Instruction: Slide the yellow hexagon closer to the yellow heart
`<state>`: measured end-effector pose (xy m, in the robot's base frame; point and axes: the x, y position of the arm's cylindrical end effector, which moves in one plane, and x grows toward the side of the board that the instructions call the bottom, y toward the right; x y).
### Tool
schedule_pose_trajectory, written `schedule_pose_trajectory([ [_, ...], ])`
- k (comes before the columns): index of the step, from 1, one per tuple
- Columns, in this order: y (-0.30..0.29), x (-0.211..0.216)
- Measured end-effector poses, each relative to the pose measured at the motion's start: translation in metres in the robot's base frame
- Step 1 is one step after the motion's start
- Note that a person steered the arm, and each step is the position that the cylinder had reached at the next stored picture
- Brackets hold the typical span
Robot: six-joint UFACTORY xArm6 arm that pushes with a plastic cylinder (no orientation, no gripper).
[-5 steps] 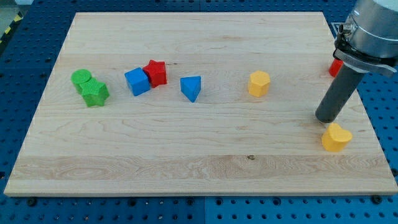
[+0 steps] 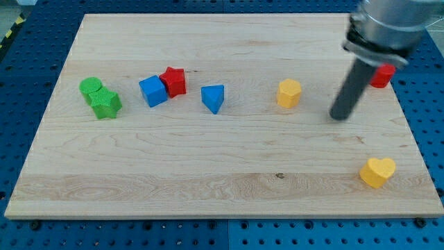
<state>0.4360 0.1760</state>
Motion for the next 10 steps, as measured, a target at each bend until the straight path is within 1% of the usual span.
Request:
schedule_pose_trajectory([
  [1,-0.023,-0.061],
  [2,-0.064,-0.069],
  [3,-0.095,-0.060],
  [4,-0.092,-0.060],
  [5,-0.069,-0.044],
  [6,-0.054,-0.010],
  [8,-0.054,0.087],
  [9,-0.054,0.093],
  [10,-0.069,0.084],
])
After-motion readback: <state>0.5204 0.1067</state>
